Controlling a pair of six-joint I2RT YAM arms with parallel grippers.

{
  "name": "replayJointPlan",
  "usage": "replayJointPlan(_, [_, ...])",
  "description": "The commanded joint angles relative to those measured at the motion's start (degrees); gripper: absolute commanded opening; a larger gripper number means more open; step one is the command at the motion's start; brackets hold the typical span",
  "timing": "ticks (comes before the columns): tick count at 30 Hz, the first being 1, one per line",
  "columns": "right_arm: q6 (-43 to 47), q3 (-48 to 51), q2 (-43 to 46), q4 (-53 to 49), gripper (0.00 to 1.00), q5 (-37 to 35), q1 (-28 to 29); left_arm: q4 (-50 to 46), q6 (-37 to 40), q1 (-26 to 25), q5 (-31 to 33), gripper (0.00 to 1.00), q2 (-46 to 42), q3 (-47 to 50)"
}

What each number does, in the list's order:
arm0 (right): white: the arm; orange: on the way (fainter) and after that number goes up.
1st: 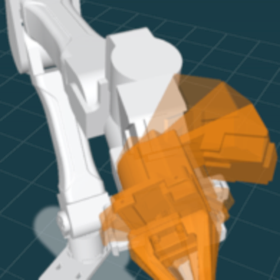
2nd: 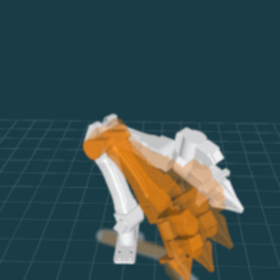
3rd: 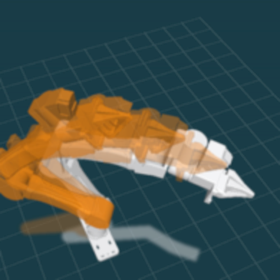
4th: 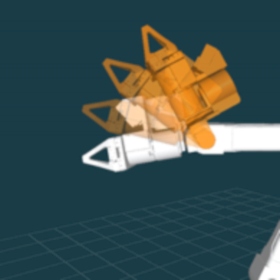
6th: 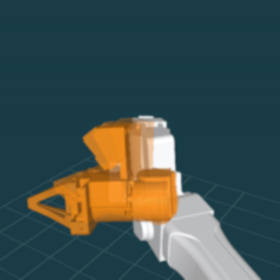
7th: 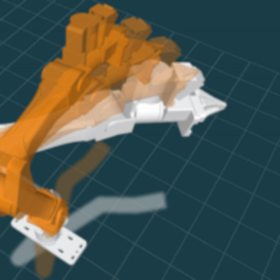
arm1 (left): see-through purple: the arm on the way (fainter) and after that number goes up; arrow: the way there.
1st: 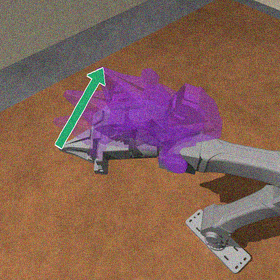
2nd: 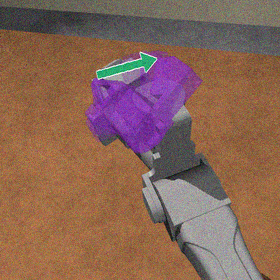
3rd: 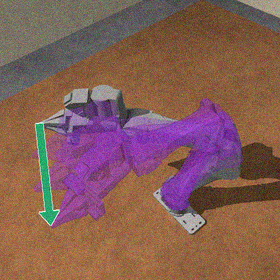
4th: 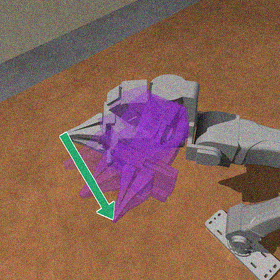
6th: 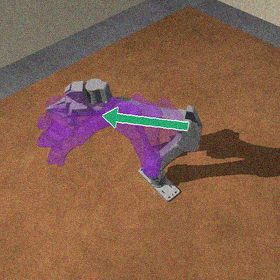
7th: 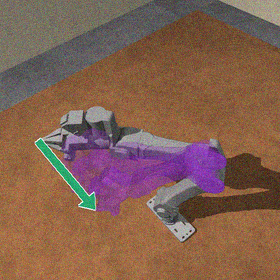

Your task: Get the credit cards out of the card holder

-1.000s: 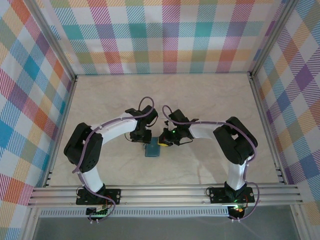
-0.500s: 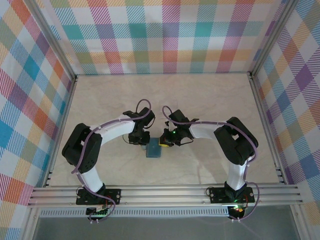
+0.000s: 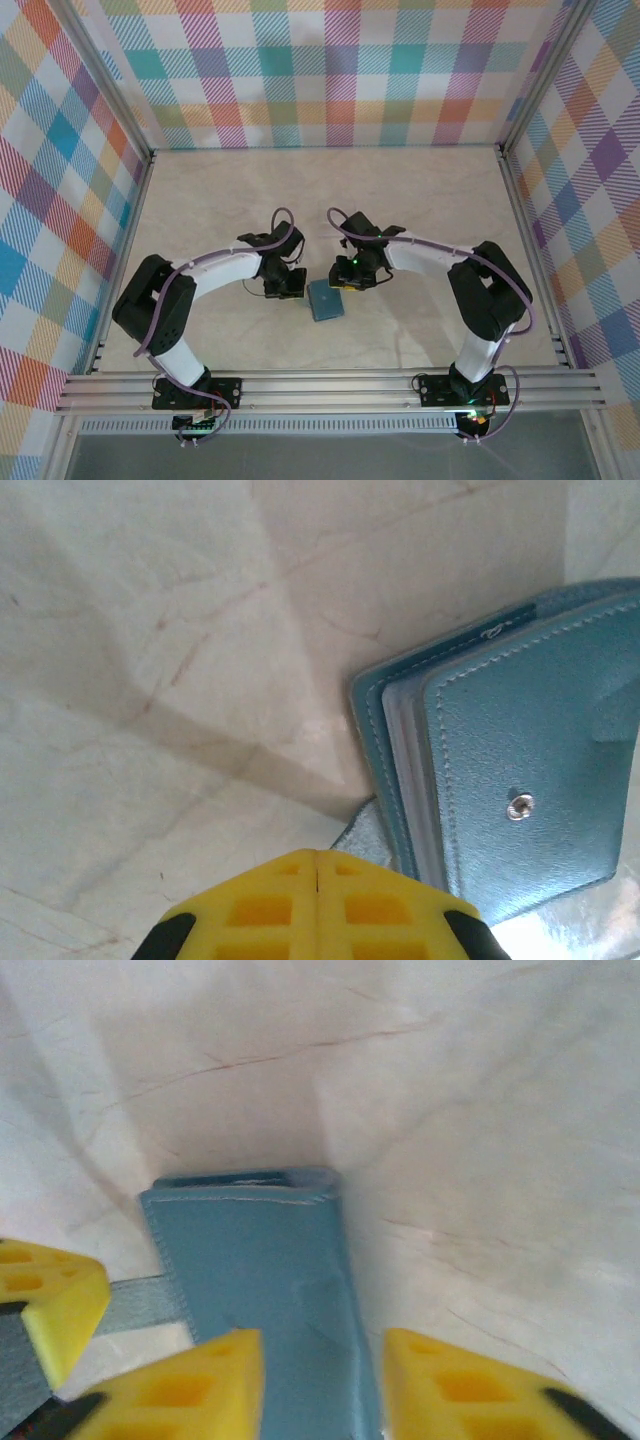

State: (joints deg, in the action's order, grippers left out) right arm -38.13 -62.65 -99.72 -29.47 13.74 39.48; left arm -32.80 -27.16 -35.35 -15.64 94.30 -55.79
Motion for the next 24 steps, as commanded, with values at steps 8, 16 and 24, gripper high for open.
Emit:
replayJointPlan(8, [-0.54, -5.87, -0.17, -10.63, 0.71, -6.68, 4.63, 8.97, -2.76, 2.53, -3.63, 0.05, -2.36, 7.99])
replayJointPlan(16, [1.81, -13.51, -6.18, -16.5, 0.8, -10.97, 9.04, 15.4, -1.92, 4.4, -7.8, 0.04, -1.34, 12.87])
replayJointPlan(24, [2.75, -20.0, -11.79, -20.0, 0.82, -13.96, 11.43, 15.6, 0.42, 6.29, -9.35, 0.05, -1.5, 13.91])
